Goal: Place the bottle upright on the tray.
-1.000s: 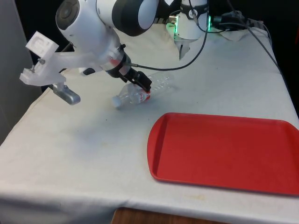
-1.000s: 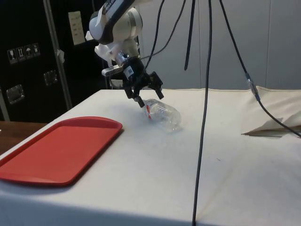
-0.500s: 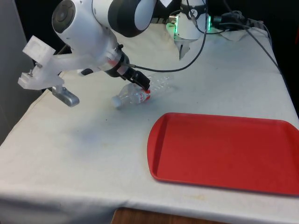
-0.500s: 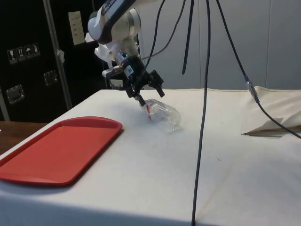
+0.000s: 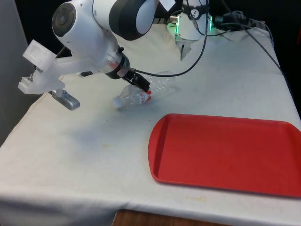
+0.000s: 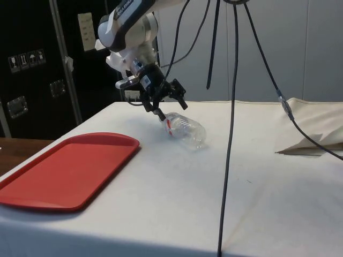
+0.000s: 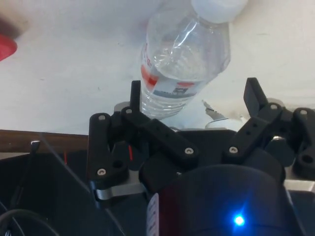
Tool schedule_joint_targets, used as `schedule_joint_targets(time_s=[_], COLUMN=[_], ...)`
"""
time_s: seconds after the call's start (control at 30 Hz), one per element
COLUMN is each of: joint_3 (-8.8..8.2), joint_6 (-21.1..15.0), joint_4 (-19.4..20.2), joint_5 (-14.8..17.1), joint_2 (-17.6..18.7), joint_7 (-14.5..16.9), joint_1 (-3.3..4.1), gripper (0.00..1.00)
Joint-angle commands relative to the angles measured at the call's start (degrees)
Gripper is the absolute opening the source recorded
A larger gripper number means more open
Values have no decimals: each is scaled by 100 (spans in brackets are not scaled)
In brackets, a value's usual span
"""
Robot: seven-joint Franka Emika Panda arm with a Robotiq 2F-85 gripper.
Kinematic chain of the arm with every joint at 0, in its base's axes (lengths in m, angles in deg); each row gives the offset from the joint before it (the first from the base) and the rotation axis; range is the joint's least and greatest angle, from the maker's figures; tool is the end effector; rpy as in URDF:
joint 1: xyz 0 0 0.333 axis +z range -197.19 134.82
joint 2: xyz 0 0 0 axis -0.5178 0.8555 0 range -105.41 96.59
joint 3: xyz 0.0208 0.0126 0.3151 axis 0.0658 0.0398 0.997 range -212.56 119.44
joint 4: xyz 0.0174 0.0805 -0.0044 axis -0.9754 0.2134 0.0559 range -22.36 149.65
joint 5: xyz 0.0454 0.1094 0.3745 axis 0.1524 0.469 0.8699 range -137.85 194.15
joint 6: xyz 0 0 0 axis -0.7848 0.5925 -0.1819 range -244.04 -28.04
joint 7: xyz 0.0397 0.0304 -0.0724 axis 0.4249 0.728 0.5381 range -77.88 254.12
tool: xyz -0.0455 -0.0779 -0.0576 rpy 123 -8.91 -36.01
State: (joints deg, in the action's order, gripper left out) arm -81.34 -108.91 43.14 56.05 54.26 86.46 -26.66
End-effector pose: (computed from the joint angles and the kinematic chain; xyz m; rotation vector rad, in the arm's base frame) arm 0.6396 -0.1970 0.1795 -2.7645 0.8337 1.0114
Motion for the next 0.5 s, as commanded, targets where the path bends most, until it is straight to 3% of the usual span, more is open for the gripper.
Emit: schedule_joint_targets(time_s=[0.0,0.2,0.23,0.27,0.47], joint_3=[6,17,-6,23,-46], joint_6=[52,34,-23,34,29], joint_4=[-29,-80,-6,-103,-178], joint_5=[0,29,11,46,166], joint_2=[6,57,6,80,178], joint_7=[-6,-17,0,0,132], joint_1=[-11,-40,6,-69,-120], gripper=[100,100,100,100,100])
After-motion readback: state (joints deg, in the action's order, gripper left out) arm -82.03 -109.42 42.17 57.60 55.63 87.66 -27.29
